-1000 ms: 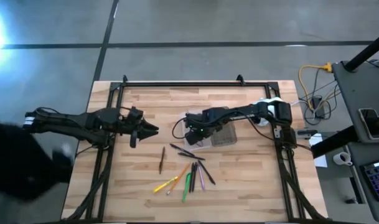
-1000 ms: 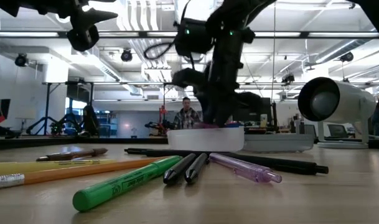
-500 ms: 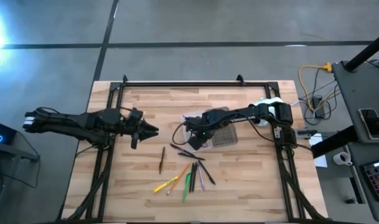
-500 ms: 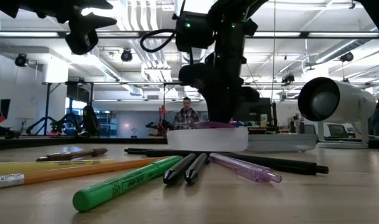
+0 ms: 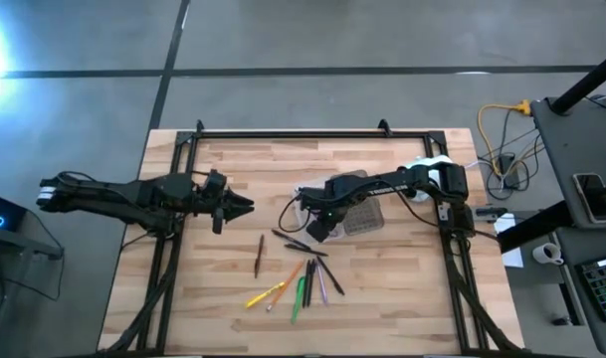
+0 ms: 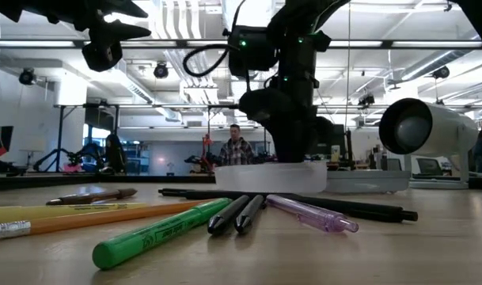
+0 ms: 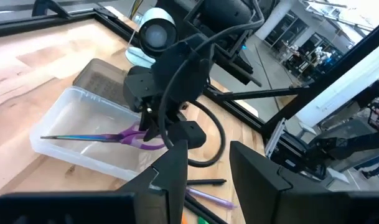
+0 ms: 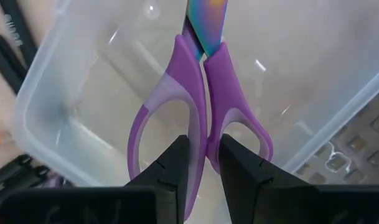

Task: Pick & place school supplies into a supply box
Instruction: Put the purple scissors into the supply box, then put the brown pen into the supply box

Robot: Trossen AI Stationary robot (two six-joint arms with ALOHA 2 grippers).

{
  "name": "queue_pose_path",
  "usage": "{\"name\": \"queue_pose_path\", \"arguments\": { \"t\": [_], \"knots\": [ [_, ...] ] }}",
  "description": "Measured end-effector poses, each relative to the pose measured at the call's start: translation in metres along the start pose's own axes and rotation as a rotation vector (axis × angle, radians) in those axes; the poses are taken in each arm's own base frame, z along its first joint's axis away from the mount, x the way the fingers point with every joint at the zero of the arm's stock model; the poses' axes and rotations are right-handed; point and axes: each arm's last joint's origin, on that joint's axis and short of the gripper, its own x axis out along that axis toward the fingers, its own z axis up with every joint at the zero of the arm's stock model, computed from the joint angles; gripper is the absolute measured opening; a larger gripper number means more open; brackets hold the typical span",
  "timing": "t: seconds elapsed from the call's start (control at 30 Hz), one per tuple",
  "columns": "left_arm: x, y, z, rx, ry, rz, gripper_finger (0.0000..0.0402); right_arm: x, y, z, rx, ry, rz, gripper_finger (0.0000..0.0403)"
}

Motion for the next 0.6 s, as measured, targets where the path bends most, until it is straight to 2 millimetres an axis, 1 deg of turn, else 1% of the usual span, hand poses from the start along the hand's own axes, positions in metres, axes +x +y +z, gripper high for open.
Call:
{"name": "queue_pose_path", "arguments": {
  "t": [0.17, 0.4, 0.5, 0.6],
  "knots": [
    [0.0, 0.0, 0.0, -0.001, 0.0, 0.0, 0.0104, 0.002, -0.002, -0.001, 0.062, 0.009, -0.005, 0.0081],
    [0.0, 0.0, 0.0, -0.001, 0.0, 0.0, 0.0104, -0.002, 0.0, 0.001, 0.052, -0.005, 0.004, 0.0126],
    [0.0, 0.0, 0.0, 0.004, 0.0, 0.0, 0.0104, -0.009, 0.002, 0.002, 0.025, -0.029, 0.016, 0.015],
    [0.0, 0.0, 0.0, 0.015, 0.0, 0.0, 0.0104, -0.028, 0.005, 0.0, -0.036, -0.082, 0.041, 0.0171]
  ]
}}
